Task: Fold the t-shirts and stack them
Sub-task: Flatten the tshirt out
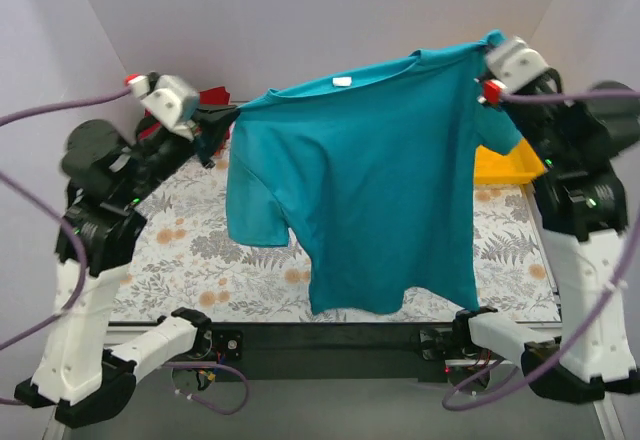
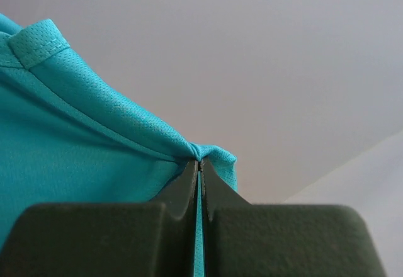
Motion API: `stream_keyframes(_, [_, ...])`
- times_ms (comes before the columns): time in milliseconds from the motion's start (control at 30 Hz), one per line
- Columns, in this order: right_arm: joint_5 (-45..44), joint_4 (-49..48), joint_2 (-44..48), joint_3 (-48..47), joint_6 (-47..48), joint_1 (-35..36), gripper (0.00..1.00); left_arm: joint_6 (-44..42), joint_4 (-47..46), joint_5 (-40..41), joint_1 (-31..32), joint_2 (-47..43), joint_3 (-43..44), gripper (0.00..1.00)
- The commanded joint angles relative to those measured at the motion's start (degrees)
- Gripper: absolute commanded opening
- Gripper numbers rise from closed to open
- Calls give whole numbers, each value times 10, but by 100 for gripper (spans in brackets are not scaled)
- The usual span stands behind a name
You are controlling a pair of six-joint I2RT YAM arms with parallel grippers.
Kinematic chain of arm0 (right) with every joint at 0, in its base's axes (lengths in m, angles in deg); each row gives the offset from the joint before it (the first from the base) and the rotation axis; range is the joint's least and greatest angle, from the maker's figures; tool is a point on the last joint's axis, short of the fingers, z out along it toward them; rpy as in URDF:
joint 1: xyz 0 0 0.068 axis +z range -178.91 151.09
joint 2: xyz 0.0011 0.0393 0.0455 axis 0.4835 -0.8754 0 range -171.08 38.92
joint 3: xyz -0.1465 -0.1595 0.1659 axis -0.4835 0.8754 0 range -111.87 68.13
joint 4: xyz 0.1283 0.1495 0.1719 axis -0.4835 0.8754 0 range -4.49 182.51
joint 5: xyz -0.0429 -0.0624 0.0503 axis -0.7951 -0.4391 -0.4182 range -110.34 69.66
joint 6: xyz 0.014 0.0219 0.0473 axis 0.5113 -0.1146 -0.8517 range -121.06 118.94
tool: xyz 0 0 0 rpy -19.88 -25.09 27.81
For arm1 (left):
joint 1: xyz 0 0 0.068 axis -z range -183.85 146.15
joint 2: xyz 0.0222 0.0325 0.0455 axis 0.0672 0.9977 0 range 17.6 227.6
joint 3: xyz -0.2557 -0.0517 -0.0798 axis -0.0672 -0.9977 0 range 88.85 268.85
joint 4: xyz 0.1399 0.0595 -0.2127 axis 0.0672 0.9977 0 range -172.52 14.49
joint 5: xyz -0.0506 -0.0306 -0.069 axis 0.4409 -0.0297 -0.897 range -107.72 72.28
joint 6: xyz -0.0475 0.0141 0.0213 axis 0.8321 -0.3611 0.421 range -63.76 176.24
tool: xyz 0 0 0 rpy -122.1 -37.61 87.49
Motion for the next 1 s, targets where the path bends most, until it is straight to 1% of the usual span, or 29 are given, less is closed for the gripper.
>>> stream_keyframes(0, [-5,-77,-107,42,8,-1,1,6,-8,145,-10,68,-86,0])
stream_keyframes(33, [0,-85,-129,44,4,3,1,4,-19,158,-12,79,-105,0])
stream_keyframes(67, [4,-100,-175,44,5,10,1,2,-31,167,-17,93,-121,0])
stream_keyframes(100, [4,-108,-200,45,14,29,1,-3,-54,168,-38,118,-154,0])
stream_keyframes(133, [3,-117,-225,42,17,38,1,-3,-67,165,-53,137,-166,0])
stream_keyframes(167, [3,-132,-279,30,20,47,1,-3,-77,164,-68,155,-175,0])
stream_keyframes(200, [-5,-135,-311,15,26,68,1,0,-88,164,-96,202,-180,0])
stream_keyframes(233, [-20,-134,-343,-4,23,77,2,3,-91,167,-111,227,-179,0])
stream_keyframes(267, [-56,-122,-414,-66,22,94,14,6,-88,169,-137,253,-172,0])
stream_keyframes(300, [-80,-105,-450,-103,24,100,24,17,-78,171,-148,310,-150,0])
stream_keyframes(333, [-104,-85,-486,-148,24,105,54,25,-63,173,-156,337,-132,12])
stream_keyframes(367, [-157,-47,-542,-183,22,106,65,33,-47,180,-171,363,-117,27])
stream_keyframes(400, [-179,-23,-562,-246,22,106,68,40,-10,181,-181,382,-104,39])
stream_keyframes(433, [-192,1,-575,-258,22,105,68,54,-3,174,-192,391,-101,59])
stream_keyframes(467, [-197,38,-566,-256,16,102,70,57,0,154,-204,384,-109,68])
stream_keyframes(500, [-190,51,-550,-238,10,95,72,57,-2,139,-218,374,-122,69])
stream_keyframes(533, [-181,57,-524,-171,6,92,77,50,-8,135,-239,360,-138,70])
stream_keyframes(567, [-171,63,-464,-122,3,90,78,34,-14,133,-244,329,-177,70])
stream_keyframes(600, [-155,66,-433,-41,3,89,78,18,-21,110,-246,310,-194,69])
stream_keyframes(633, [-149,80,-376,3,1,89,78,-12,-22,101,-248,285,-229,66])
stream_keyframes(700, [-129,116,-333,58,-9,89,75,-33,-19,87,-248,263,-256,59])
stream_keyframes(733, [-104,156,-302,107,-16,88,71,-46,-13,83,-248,259,-269,55])
stream_keyframes(767, [-86,172,-287,128,-23,89,68,-71,-8,83,-247,250,-288,45])
stream_keyframes(800, [-76,187,-273,153,-39,88,63,-84,0,76,-249,247,-300,40])
stream_keyframes(833, [-65,214,-254,194,-45,88,58,-100,5,72,-249,244,-310,37])
stream_keyframes(867, [-49,224,-248,217,-54,88,54,-122,14,70,-249,246,-317,33])
stream_keyframes(900, [-43,231,-242,235,-66,89,50,-132,31,68,-249,256,-325,31])
stream_keyframes(933, [-41,230,-233,255,-71,89,42,-142,43,61,-249,265,-326,29])
stream_keyframes(967, [-36,229,-232,290,-73,89,39,-149,56,57,-249,273,-326,26])
